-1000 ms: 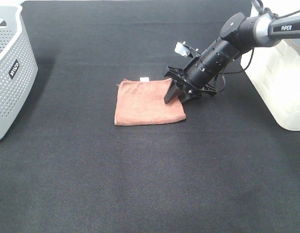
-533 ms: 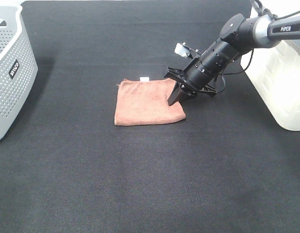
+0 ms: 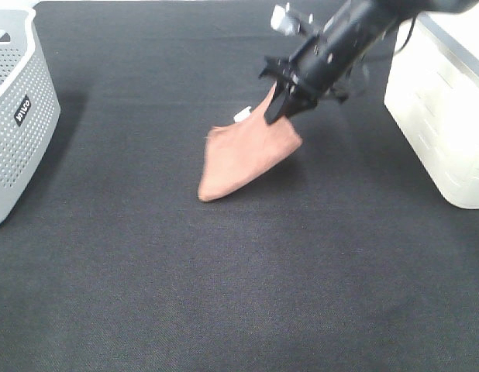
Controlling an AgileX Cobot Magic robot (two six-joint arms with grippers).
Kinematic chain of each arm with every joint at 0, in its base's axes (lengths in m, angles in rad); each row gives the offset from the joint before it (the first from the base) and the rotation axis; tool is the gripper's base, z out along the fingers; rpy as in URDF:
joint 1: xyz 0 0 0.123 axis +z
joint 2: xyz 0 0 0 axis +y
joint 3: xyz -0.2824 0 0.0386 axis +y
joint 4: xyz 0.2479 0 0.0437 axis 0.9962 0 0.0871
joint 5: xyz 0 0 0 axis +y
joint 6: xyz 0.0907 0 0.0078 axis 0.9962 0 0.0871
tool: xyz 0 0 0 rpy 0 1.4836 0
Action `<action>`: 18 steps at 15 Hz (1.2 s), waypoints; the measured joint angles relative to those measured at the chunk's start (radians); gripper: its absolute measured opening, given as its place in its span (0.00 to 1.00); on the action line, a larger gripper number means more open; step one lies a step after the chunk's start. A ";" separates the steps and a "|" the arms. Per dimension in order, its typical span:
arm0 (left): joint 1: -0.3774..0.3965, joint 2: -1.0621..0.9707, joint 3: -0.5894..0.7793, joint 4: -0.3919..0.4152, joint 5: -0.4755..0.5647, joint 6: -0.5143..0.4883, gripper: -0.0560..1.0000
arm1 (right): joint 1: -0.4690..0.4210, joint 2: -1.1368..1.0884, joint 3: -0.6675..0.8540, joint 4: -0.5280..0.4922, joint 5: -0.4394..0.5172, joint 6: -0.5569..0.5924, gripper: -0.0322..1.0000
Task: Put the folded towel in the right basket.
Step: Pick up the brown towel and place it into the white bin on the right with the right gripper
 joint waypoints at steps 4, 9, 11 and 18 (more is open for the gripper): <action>0.000 0.000 0.000 0.000 0.000 0.000 0.88 | 0.000 -0.137 0.000 -0.107 0.030 0.047 0.03; 0.000 0.000 0.000 0.000 0.000 0.000 0.88 | 0.000 -0.384 0.001 -0.406 0.042 0.180 0.03; 0.000 0.000 0.000 0.000 0.000 0.000 0.88 | -0.019 -0.449 -0.001 -0.500 0.044 0.236 0.03; 0.000 0.000 0.000 0.000 0.000 0.000 0.88 | -0.326 -0.499 -0.064 -0.434 0.059 0.279 0.03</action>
